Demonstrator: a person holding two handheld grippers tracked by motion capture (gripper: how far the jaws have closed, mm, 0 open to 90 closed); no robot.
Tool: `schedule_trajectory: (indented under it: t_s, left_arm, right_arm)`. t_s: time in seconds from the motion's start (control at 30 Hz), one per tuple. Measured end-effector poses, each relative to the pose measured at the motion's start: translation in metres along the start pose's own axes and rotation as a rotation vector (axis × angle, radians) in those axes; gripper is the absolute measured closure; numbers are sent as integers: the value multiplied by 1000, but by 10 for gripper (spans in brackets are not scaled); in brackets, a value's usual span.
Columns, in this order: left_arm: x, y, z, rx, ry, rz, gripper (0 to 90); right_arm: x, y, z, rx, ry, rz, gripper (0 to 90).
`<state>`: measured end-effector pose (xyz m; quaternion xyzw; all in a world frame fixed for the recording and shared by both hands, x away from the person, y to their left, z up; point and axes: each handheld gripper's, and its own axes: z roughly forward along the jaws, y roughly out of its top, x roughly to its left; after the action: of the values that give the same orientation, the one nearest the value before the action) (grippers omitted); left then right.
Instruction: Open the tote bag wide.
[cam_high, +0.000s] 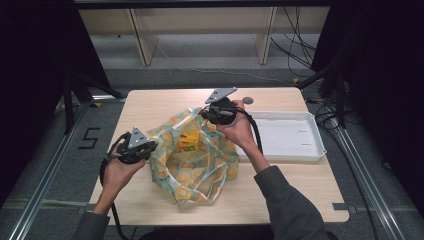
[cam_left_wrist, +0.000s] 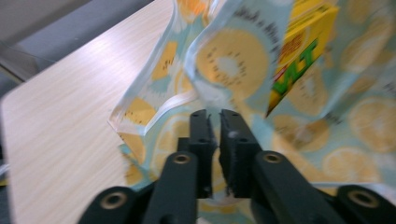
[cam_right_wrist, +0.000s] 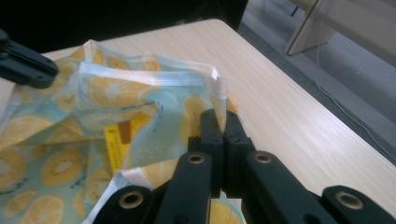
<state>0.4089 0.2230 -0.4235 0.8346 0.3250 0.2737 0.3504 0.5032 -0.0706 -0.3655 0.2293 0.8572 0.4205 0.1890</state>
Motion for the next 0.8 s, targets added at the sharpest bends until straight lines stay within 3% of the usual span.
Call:
schedule_trajectory:
  t_s: [0.03, 0.07, 0.1, 0.17, 0.23, 0.27, 0.37, 0.4, 0.47, 0.5, 0.53, 0.6, 0.63, 0.7, 0.8]
  left_arm:
    - [-2, 0, 1, 4, -16, -26, 753]
    - [-6, 0, 3, -1, -39, -56, 607]
    - [-8, 1, 3, 18, -50, -71, 577]
    - [-12, 1, 8, 22, -52, -161, 420]
    - [-12, 2, 9, 45, -43, -151, 364]
    - [-15, 1, 16, 83, -40, -174, 329]
    - [-15, -1, 26, 122, -66, -179, 296]
    - [-16, -4, 34, 127, -82, -197, 358]
    - [-15, -6, 41, 127, -80, -101, 620]
    - [-15, -6, 41, 127, -80, -101, 706]
    - [-14, -7, 43, 97, -62, -94, 790]
    - [-12, -7, 43, 87, -55, -92, 835]
    - [-5, -7, 40, 77, -40, -83, 883]
    - [-1, -7, 38, 77, -22, -91, 887]
    - [10, -6, 38, 70, 9, -82, 889]
  right_arm:
    - [-2, -1, 3, 5, -5, -8, 900]
    - [-4, -3, 7, 10, -12, -8, 900]
    - [-4, -3, 7, 14, -13, 11, 900]
    - [-5, -4, 9, 12, -11, -2, 900]
    - [-4, -4, 9, 15, -15, 17, 900]
    - [-4, -4, 10, 12, -16, 10, 900]
    - [-4, -4, 10, 9, -19, 12, 900]
    - [-5, -4, 11, 11, -19, 8, 900]
    - [-7, -6, 13, 23, -26, 9, 900]
    - [-7, -6, 13, 23, -26, 9, 900]
    - [-8, -8, 14, 41, -37, 24, 900]
    - [-9, -10, 17, 38, -52, 8, 900]
    - [-11, -14, 19, 95, -68, 10, 900]
    - [-11, -16, 21, 96, -80, 8, 900]
    - [-16, -29, 31, 146, -104, -1, 900]
